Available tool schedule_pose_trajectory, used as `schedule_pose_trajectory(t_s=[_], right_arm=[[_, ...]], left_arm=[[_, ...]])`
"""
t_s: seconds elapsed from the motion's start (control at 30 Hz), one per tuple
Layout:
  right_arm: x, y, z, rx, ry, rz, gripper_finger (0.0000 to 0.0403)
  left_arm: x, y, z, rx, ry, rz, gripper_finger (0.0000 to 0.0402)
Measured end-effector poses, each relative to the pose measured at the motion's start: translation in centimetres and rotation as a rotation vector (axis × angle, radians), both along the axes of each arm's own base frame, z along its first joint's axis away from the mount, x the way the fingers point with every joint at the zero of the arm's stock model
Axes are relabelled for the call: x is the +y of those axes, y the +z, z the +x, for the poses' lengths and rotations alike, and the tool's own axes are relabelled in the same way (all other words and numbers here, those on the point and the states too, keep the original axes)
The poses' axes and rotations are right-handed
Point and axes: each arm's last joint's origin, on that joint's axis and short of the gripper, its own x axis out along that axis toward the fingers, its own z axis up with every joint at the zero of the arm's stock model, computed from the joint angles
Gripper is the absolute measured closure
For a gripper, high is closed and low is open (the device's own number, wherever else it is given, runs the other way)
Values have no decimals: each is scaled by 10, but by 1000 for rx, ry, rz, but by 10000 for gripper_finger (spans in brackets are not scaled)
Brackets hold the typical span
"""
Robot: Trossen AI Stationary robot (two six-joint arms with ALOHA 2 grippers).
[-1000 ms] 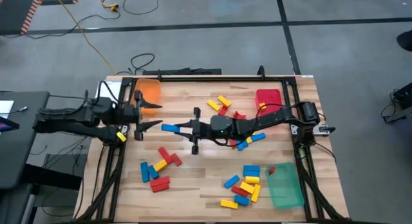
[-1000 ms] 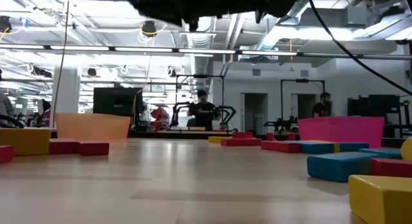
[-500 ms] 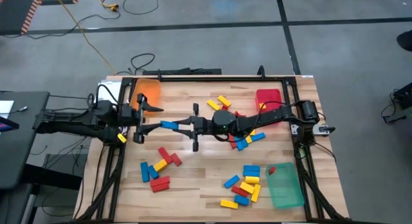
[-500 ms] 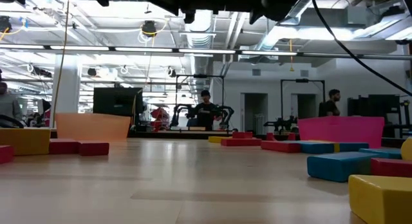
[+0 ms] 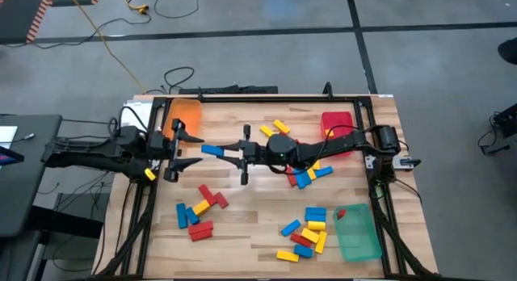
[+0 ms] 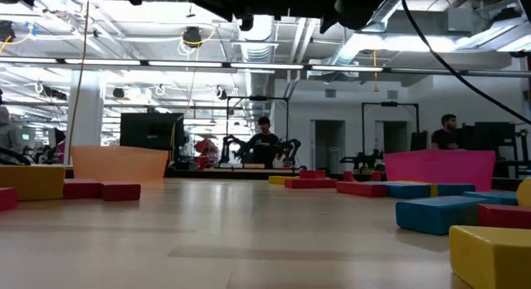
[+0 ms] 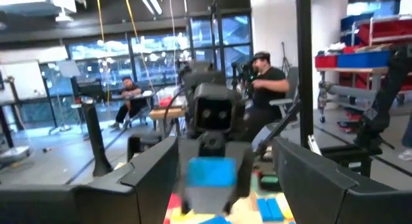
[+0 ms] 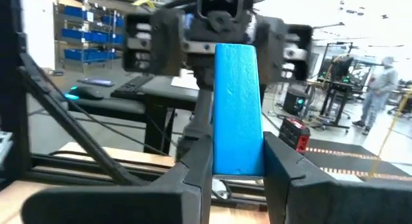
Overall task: Sort blocks
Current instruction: Put the blue rectangle block into the orange bin
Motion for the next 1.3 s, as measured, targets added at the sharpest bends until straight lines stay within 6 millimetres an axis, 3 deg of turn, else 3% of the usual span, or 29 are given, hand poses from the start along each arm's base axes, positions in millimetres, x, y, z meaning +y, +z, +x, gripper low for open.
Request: schedule_pose_trajectory(t_s=[0.57,0.77,0.97,1.3], right_arm=[[-2,5,-1,-48,13,-6,304],[-2,5,-1,-49,13,-5,304],[-2,5,-1,-47,15,-6,304],[-2,5,-1,-46,15,-6,304]], left_arm=[[0,-2,15,6,9,33,156],[-1,-8,28,35,9,35,196],[-1,-4,26,5,16,56,237],[0,-3,18,10,33,50,247]])
